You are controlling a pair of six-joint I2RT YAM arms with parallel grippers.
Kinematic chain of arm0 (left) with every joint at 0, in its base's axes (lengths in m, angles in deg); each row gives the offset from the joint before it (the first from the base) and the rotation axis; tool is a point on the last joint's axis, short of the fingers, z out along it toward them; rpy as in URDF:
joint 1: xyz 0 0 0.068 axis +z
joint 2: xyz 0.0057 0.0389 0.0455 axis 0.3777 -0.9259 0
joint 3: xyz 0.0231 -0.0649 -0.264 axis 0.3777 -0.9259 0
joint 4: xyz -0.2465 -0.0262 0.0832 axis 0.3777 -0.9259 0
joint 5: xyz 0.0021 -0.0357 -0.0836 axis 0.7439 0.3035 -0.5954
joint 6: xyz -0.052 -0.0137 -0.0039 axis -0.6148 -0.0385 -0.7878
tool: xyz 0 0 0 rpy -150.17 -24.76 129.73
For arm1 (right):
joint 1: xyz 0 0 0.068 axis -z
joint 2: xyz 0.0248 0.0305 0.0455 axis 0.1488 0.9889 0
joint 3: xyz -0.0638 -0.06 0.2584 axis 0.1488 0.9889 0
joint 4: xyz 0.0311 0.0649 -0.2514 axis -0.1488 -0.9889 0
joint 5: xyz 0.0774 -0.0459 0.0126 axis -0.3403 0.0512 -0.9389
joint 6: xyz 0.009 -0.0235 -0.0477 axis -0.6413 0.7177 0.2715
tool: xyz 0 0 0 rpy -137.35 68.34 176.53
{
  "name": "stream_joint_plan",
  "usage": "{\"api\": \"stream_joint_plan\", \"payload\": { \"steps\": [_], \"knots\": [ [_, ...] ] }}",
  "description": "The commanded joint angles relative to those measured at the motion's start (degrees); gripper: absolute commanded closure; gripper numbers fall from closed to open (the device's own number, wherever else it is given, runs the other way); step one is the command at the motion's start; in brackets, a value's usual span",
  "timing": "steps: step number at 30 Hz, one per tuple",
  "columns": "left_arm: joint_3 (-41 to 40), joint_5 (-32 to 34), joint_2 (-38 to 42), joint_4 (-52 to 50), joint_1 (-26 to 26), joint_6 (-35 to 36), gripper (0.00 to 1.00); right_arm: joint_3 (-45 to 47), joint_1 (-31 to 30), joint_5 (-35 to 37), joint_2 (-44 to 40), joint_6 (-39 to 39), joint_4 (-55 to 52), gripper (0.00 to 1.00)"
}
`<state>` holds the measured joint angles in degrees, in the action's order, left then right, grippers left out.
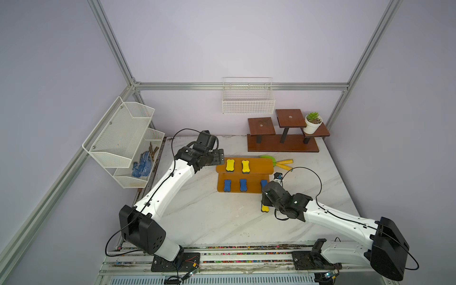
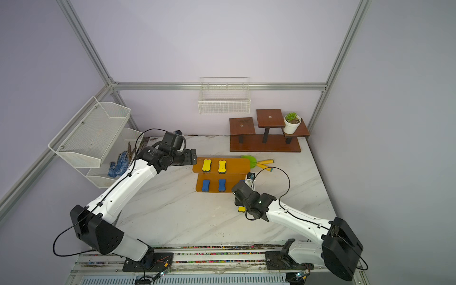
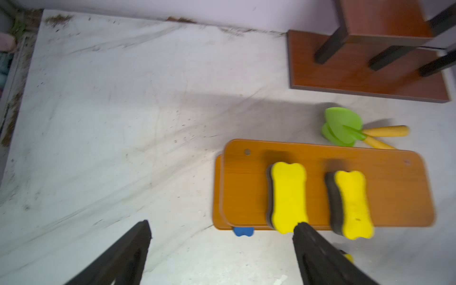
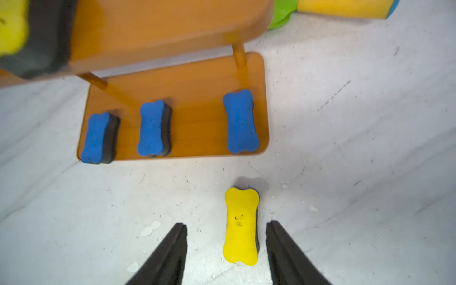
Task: Remove the whiteboard erasers from the shelf
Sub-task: Place the whiteboard eraser at the center of the board, then pick up the whiteboard eraser from the shelf.
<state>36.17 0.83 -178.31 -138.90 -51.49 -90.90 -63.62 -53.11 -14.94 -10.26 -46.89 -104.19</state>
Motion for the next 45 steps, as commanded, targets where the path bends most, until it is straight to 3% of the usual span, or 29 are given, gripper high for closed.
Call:
{"api": "stream_joint_plan", "payload": {
  "steps": [1, 7, 13, 25, 40, 45],
  "knots": [
    [7.31, 2.05, -4.56, -7.31, -5.78, -4.77, 0.07, 5.27, 6.41, -1.82, -2.45, 3.87, 3.73, 0.43],
    [30.77, 3.86, -23.45, -21.27, -13.97, -8.57, 0.13, 9.26, 15.51, -6.83, -5.67, 8.73, 9.31, 0.43],
    [46.61, 2.78, -35.64, -31.38, -15.25, -14.3, 0.23, 12.58, 20.43, -12.0, -6.55, 10.58, 13.11, 0.44],
    [48.07, 8.39, -39.05, -31.89, -15.14, -16.59, 0.28, 13.98, 23.86, -16.83, -5.76, 12.22, 15.94, 0.44],
    [49.76, 7.15, -44.0, -28.17, -14.56, -14.71, 0.38, 14.09, 23.9, -16.81, -6.55, 12.55, 15.39, 0.44],
    [49.64, 6.79, -44.51, -28.02, -14.47, -14.36, 0.48, 13.93, 23.9, -16.92, -6.23, 12.61, 15.48, 0.45]
  ]
}}
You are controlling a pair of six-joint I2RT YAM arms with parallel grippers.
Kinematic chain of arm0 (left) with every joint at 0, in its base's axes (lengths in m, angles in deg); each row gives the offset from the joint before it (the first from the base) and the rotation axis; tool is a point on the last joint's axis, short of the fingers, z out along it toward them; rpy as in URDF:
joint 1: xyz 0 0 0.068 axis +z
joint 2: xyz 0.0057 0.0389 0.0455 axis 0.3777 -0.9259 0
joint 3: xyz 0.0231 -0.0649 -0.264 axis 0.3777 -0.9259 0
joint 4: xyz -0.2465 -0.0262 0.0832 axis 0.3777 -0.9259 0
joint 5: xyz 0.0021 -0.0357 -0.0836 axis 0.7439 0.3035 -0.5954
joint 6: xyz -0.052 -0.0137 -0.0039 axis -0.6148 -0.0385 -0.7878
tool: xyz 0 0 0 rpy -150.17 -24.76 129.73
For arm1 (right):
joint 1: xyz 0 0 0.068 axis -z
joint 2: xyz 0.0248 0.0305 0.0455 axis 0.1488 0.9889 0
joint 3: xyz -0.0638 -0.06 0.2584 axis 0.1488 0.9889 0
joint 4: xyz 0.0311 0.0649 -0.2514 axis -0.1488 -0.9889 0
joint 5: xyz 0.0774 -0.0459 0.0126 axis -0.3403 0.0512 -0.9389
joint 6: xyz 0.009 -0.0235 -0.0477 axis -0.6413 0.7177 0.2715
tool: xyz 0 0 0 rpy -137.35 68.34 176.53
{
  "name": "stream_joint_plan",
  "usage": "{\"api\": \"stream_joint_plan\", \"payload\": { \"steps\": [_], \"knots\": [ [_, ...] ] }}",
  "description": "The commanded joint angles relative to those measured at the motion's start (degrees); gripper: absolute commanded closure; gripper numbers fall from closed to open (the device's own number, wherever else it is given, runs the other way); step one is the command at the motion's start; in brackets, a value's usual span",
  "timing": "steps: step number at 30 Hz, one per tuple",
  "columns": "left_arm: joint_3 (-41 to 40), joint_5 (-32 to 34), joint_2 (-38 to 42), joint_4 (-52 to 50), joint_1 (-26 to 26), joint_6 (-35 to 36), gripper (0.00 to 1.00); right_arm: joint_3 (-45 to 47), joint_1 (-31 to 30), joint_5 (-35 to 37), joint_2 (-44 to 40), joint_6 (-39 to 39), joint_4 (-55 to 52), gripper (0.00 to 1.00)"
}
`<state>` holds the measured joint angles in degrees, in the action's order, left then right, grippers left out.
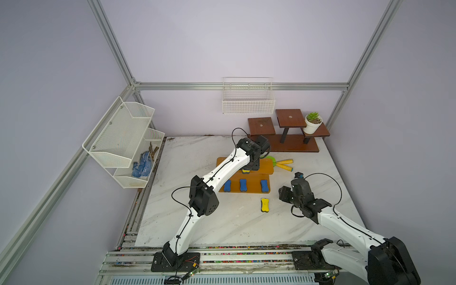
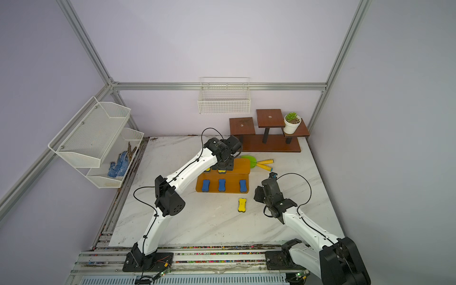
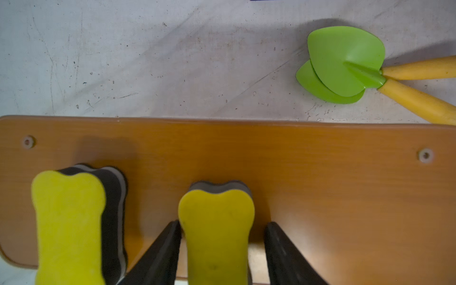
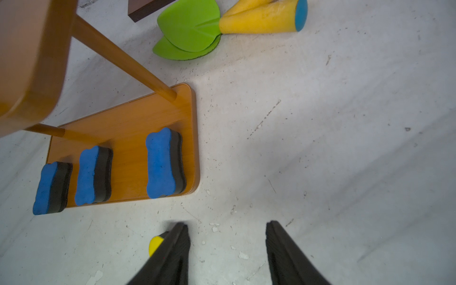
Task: Remove the whiteboard erasers from the shelf
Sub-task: Pick up the whiteboard eraser from the shelf.
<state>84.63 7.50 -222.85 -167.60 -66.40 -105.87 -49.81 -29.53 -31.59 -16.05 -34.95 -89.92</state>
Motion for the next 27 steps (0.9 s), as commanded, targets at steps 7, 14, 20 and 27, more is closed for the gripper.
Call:
{"api": "stream_joint_plan", "payload": {
  "steps": [7, 14, 20, 27],
  "knots": [
    [0.54, -0.11, 0.72, 0.65, 0.44, 0.88, 0.73, 0.27, 0.32, -0.15, -0.88, 0.76, 1.25, 0.45],
    [-1.72, -0.01, 4.86, 0.01, -0.78, -0.08, 0.95, -0.03, 0.27, -0.67, -1.47, 1.07, 0.92, 0.45],
    [-14.19, 4.61, 17.13, 0.12, -7.89, -5.21, 1.0, 0.06, 0.32, -2.01, -3.36, 1.82, 0.02, 0.46],
    [-42.13, 4.18, 31.72, 9.37, -15.46, -14.5, 1.0, 1.8, 0.32, -3.84, -10.98, 3.06, -1.02, 0.46]
  ]
}}
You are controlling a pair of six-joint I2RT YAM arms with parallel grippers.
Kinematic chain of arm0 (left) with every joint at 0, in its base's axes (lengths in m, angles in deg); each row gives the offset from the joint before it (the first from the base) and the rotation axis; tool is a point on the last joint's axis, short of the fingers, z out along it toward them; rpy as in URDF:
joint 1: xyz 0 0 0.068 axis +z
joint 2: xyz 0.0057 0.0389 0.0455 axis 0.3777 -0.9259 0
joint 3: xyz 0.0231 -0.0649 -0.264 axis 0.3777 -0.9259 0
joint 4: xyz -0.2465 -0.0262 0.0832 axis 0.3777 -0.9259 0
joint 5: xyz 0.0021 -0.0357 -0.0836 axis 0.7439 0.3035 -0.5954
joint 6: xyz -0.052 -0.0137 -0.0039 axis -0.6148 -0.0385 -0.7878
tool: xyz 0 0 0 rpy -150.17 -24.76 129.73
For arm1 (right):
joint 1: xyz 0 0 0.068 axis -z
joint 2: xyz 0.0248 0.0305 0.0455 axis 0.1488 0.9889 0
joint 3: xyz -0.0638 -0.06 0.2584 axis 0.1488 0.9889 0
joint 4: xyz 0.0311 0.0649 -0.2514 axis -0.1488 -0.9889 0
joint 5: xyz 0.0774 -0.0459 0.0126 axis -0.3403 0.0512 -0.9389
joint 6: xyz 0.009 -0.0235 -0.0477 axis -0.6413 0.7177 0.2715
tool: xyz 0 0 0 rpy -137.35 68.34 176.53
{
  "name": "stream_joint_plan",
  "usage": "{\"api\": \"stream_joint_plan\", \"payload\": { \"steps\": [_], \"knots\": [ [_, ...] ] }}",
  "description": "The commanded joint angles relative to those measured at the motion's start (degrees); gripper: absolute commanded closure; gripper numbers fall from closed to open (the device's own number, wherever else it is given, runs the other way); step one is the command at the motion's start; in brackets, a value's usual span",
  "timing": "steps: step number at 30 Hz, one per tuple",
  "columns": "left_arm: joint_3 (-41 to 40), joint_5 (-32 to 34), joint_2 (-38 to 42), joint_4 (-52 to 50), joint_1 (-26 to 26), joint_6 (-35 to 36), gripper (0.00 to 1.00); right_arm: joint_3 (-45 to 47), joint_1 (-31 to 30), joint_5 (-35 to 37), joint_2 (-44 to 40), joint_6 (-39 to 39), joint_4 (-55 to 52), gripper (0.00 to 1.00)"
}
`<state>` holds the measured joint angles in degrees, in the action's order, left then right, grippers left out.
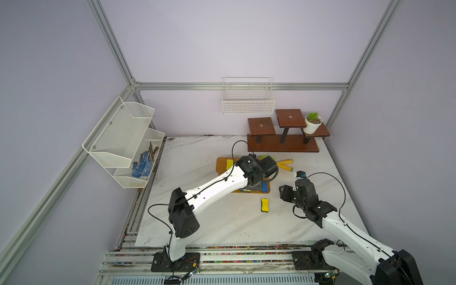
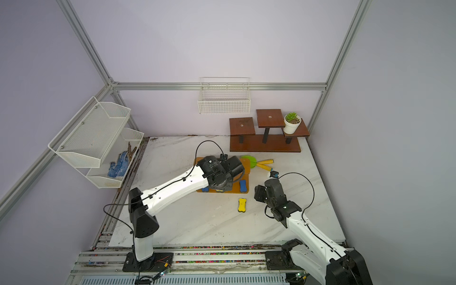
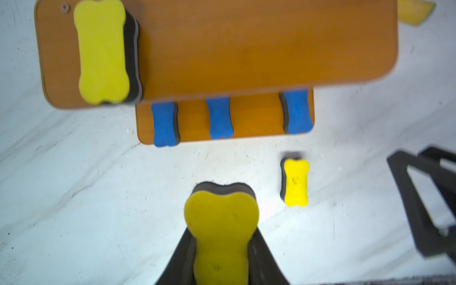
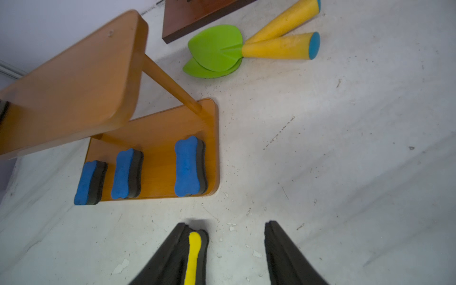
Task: Remove the whiteboard erasers from the shelf
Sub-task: Pick up the whiteboard eraser from the shelf, then place the whiteboard eraser at the center of the board.
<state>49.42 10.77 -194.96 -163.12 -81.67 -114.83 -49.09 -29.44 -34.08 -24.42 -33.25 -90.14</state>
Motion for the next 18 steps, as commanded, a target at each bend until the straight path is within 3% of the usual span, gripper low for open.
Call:
{"api": "stream_joint_plan", "payload": {
  "steps": [1, 10, 18],
  "knots": [
    [-9.96, 0.52, 4.77, 6.84, -0.93, -6.41, 1.0, 1.43, 0.18, -1.48, -3.86, 1.52, -0.89, 0.46],
    [-23.75, -1.27, 2.85, 23.36, -3.62, -5.91, 1.0, 3.07, 0.23, -1.66, -12.19, 3.01, -2.03, 0.45],
    [-28.17, -0.76, -0.71, 35.04, -2.64, -2.28, 1.0, 4.03, 0.22, -1.68, -15.31, 3.95, -1.81, 0.43]
  ]
}}
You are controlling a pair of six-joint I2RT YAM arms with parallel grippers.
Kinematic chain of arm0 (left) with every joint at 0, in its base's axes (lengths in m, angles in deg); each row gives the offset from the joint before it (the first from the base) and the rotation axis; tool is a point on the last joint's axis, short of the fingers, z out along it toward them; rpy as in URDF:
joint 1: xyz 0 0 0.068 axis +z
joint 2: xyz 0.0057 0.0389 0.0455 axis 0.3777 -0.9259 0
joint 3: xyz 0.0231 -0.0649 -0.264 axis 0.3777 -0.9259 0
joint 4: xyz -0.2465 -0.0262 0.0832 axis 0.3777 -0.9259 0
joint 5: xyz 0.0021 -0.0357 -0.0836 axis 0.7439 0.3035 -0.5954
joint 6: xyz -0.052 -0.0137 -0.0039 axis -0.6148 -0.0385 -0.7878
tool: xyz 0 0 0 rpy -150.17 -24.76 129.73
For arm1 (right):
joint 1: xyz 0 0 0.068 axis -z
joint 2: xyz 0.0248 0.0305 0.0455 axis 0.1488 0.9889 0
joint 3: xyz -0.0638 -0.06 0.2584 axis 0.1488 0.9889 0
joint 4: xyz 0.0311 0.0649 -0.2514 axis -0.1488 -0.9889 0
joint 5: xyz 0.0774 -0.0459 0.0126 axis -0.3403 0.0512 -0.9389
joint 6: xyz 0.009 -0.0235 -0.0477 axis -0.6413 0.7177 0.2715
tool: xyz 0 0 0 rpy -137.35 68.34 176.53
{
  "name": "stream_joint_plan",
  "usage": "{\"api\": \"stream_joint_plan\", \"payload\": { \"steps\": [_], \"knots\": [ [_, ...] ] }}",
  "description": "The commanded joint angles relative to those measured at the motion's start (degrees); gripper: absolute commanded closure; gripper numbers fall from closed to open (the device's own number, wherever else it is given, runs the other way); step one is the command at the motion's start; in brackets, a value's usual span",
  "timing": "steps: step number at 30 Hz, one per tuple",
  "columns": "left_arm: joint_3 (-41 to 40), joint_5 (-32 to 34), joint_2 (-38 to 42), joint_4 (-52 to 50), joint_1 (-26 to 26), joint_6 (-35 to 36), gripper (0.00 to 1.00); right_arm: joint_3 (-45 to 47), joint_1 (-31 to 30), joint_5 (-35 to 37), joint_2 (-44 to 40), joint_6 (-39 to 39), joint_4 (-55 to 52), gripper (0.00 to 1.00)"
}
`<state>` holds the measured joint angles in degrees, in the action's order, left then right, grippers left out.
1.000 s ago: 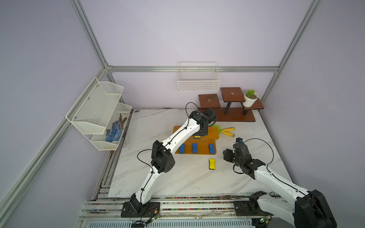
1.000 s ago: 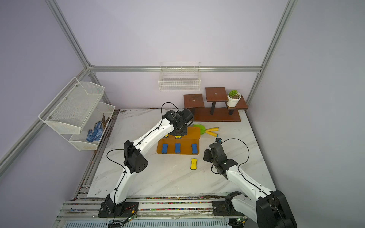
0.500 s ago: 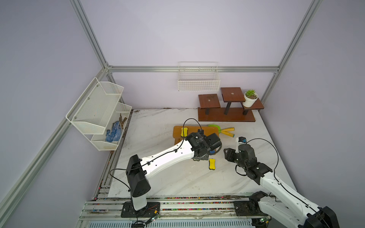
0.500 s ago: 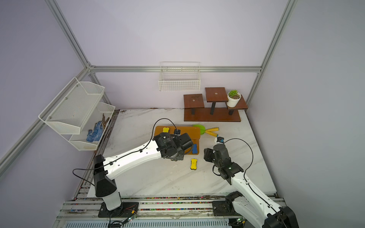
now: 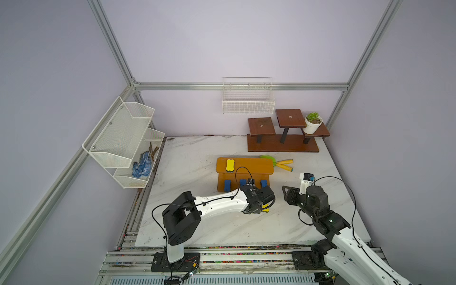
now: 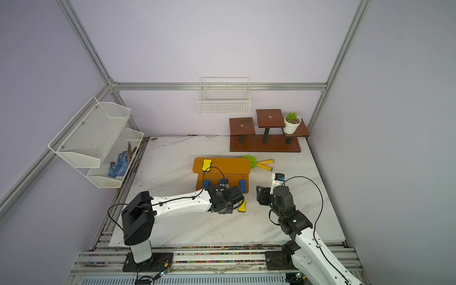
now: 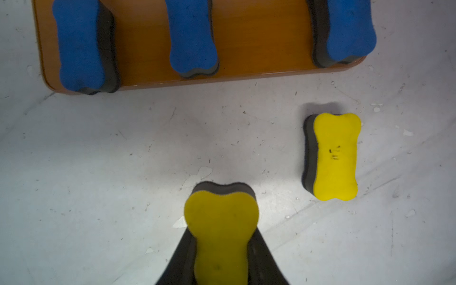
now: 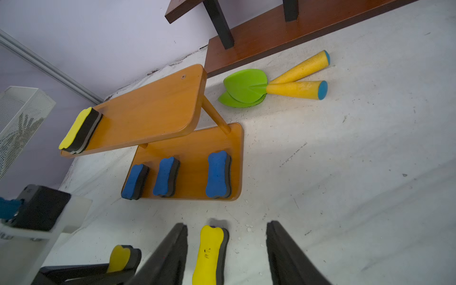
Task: Remove the whiteboard erasers from the shelf
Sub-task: Place the whiteboard eraser at the center of the board.
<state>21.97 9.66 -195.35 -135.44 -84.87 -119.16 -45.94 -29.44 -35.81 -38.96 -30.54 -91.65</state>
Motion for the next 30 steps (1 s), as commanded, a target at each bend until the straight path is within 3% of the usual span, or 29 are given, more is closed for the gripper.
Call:
{"api": "stream_joint_plan", "payload": {
  "steps": [1, 6, 19, 23, 30],
  "knots": [
    [-1.55, -0.33, -0.59, 8.78, 1.15, 2.36, 1.0, 0.82, 0.23, 0.17, -0.81, 1.39, -0.02, 0.43],
    [-4.37, -3.03, -2.18, 13.84, 3.66, 3.05, 1.0, 0.62, 0.21, 0.62, -0.39, 2.01, 0.35, 0.43],
    [-4.01, -3.3, -5.5, 14.26, 4.75, 4.32, 0.97, 0.87, 0.24, 0.98, 0.15, 2.41, 0.71, 0.42],
    [-2.89, -3.3, -6.56, 13.11, 4.63, 4.75, 0.81, 0.89, 0.21, 1.08, 0.31, 2.45, 0.87, 0.42],
    [-1.53, -2.62, -4.92, 9.62, 4.58, 4.78, 0.4, 0.78, 0.19, 0.8, 0.22, 2.42, 1.11, 0.42]
  ]
}}
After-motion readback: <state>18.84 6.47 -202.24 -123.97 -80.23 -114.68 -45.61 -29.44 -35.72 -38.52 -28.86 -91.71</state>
